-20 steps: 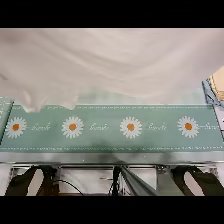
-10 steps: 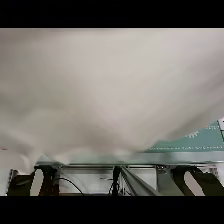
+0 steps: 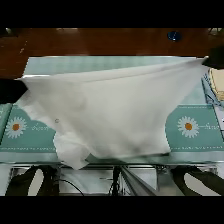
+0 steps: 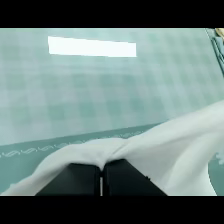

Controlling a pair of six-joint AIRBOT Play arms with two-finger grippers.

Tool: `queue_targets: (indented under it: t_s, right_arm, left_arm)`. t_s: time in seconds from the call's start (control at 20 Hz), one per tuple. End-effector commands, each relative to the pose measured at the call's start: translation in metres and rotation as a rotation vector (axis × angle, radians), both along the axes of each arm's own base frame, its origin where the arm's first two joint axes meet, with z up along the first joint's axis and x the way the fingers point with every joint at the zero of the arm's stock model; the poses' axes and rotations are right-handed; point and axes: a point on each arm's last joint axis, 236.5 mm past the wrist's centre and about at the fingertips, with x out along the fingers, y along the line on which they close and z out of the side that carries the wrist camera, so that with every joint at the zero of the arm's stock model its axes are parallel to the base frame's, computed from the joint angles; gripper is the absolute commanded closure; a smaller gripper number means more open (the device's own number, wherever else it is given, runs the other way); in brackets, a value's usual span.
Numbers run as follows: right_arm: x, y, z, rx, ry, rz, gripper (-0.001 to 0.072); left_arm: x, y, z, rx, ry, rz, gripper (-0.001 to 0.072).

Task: Fold the shirts.

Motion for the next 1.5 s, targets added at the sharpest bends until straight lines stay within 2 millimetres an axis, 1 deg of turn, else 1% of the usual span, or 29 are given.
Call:
queue_targets:
  t_s: [0.0,0.05,0.15,0.25,0.35,0.45,0.5,0.6,0.65,0.7,0.75,0.8,0.85,0.9,0.95,1.0,1.05,1.1,1.15,1.2,1.25,1.3,1.35,1.4,1.45]
  right_arm:
    - [0.08,0.038,-0.046,0.011,-0.074,0.067,0.0687]
    - [0.1,0.043,-0.051,0.017,-0.115,0.063,0.0687]
    - [0.13,0.044,-0.058,0.03,-0.182,0.036,0.0687]
    - [0.15,0.036,-0.065,0.008,-0.221,0.008,0.0687]
    - [0.159,0.031,-0.082,-0.02,-0.208,-0.002,0.0687]
    - [0.162,0.028,-0.109,-0.042,-0.148,0.0,0.0686]
    - [0.162,0.028,-0.123,-0.04,-0.111,-0.001,0.0686]
    - [0.161,0.032,-0.153,-0.023,-0.036,-0.002,0.0686]
    - [0.159,0.038,-0.167,0.003,0.006,0.0,0.0686]
    - [0.156,0.045,-0.18,0.032,0.047,0.003,0.0684]
    - [0.152,0.05,-0.19,0.056,0.085,0.006,0.0682]
    - [0.148,0.056,-0.197,0.081,0.119,0.009,0.0622]
    - [0.144,0.059,-0.2,0.093,0.141,0.014,0.0494]
    - [0.138,0.057,-0.196,0.072,0.151,0.036,0.0337]
    - [0.132,0.045,-0.185,0.02,0.159,0.061,0.0271]
    - [0.124,0.024,-0.169,-0.064,0.166,0.068,0.0266]
    - [0.112,-0.006,-0.148,-0.177,0.173,0.056,0.0246]
    - [0.102,-0.036,-0.125,-0.238,0.16,-0.009,0.024]
    - [0.094,-0.057,-0.106,-0.244,0.14,-0.065,0.0241]
    - [0.081,-0.075,-0.096,-0.243,0.15,-0.106,0.0241]
    - [0.064,-0.092,-0.094,-0.234,0.193,-0.149,0.0243]
    - [0.047,-0.107,-0.099,-0.211,0.247,-0.187,0.0243]
    - [0.033,-0.113,-0.108,-0.166,0.292,-0.21,0.0243]
    - [0.016,-0.115,-0.121,-0.109,0.344,-0.224,0.0243]
    - [0.002,-0.115,-0.134,-0.063,0.385,-0.23,0.0243]
  left_arm:
    - [0.067,0.008,-0.051,-0.046,0.001,0.034,0.0681]
    - [0.085,0.009,-0.063,-0.029,-0.008,0.024,0.0681]
    - [0.114,0.01,-0.088,0.009,-0.009,0.003,0.068]
    - [0.138,0.015,-0.115,0.034,0.016,0.012,0.068]
    - [0.158,0.027,-0.136,0.056,0.032,0.052,0.0679]
    - [0.17,0.038,-0.153,0.06,0.051,0.101,0.0679]
    - [0.172,0.039,-0.16,0.057,0.066,0.106,0.0679]
    - [0.171,0.031,-0.176,0.048,0.108,0.08,0.0674]
    - [0.167,0.024,-0.182,0.04,0.132,0.052,0.063]
    - [0.164,0.017,-0.187,0.033,0.151,0.028,0.0512]
    - [0.161,0.009,-0.192,0.027,0.168,0.003,0.0378]
    - [0.16,0.006,-0.193,0.026,0.173,-0.005,0.0308]
    - [0.161,0.009,-0.19,0.027,0.165,0.0,0.0237]
    - [0.162,0.015,-0.181,0.024,0.152,0.006,0.0144]
    - [0.161,0.025,-0.164,0.013,0.135,0.0,0.0096]
    - [0.155,0.04,-0.144,0.014,0.124,-0.018,0.0097]
    - [0.143,0.059,-0.131,0.041,0.135,-0.038,0.0099]
    - [0.125,0.084,-0.128,0.063,0.205,-0.023,0.0099]
    - [0.099,0.112,-0.136,0.071,0.328,0.023,0.01]
    - [0.068,0.131,-0.15,0.055,0.459,0.056,0.01]
    - [0.038,0.14,-0.164,0.014,0.57,0.067,0.0104]
    - [0.024,0.142,-0.175,-0.08,0.61,0.129,0.0107]
    - [0.018,0.132,-0.182,-0.172,0.606,0.157,0.0106]
    - [0.004,0.119,-0.194,-0.229,0.63,0.153,0.0106]
    - [-0.017,0.105,-0.214,-0.247,0.686,0.127,0.0105]
